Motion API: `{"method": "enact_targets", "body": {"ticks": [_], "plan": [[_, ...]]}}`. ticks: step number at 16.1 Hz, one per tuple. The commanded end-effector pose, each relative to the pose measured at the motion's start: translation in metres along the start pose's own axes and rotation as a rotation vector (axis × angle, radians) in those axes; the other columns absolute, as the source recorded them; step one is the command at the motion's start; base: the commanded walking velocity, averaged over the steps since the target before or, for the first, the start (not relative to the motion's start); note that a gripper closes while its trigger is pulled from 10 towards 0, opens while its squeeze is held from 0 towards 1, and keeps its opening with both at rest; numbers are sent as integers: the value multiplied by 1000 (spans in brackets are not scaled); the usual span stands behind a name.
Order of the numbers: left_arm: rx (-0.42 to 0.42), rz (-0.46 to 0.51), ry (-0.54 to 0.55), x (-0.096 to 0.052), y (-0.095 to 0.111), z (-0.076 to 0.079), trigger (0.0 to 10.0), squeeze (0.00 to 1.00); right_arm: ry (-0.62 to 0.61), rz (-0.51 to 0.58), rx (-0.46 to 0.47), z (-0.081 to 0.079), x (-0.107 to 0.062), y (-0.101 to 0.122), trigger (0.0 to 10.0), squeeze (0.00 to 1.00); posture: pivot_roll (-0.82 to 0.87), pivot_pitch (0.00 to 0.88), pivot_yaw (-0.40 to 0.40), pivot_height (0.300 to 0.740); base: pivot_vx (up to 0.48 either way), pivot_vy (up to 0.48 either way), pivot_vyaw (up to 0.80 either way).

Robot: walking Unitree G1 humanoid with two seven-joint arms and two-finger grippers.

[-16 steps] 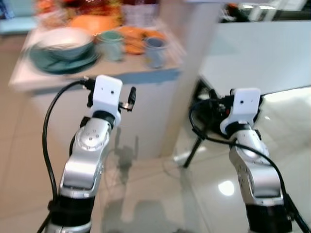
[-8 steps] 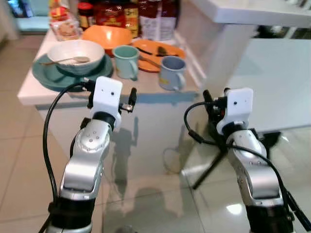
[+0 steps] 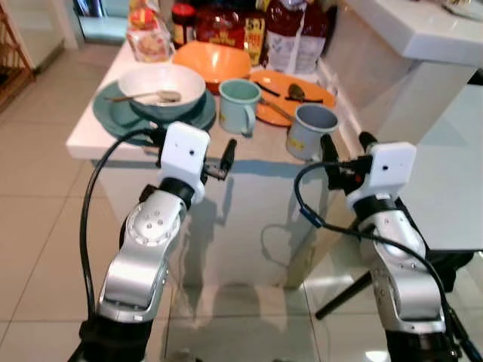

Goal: Setting the table

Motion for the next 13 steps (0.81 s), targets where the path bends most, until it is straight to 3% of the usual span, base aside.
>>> {"method": "enact_targets", "body": {"ticks": [1,4,8,9,10,13], "plan": [[-17,38,-56,-1,8,10,10000,0,-38,-31,12,9,1,-3,10000,1000,32,39,-86,740,0,0,0],[-54,49,-157,-4,8,23,10000,0,-27,-43,16,8,9,-9,10000,1000,32,42,-84,740,0,0,0],[-43,16,-195,-6,2,24,10000,0,-47,-113,9,12,28,-21,10000,1000,39,41,-84,740,0,0,0],[-25,-2,-166,-5,-1,21,10000,0,-40,-109,-1,11,32,-18,10000,94,43,43,-87,740,0,0,0],[0,-32,-137,-6,-5,16,10000,0,-27,-95,6,10,35,-15,10000,0,43,43,-88,740,0,0,0],[-37,8,-97,-7,-1,9,10000,0,-21,-96,11,10,36,-16,10000,0,40,43,-81,740,0,0,0]]}}
Point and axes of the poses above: a point about 5 cm out from each wrist's last joint towards the gripper, its own x axis pointing out of the wrist towards the gripper, its own y axis along the axis of the wrist's last joint, z = x × y, the point moved 1 cm from there along x, pointing out of the wrist towards the gripper, and after that the axes turned 8 degrees about x, right-handed, at the moved point
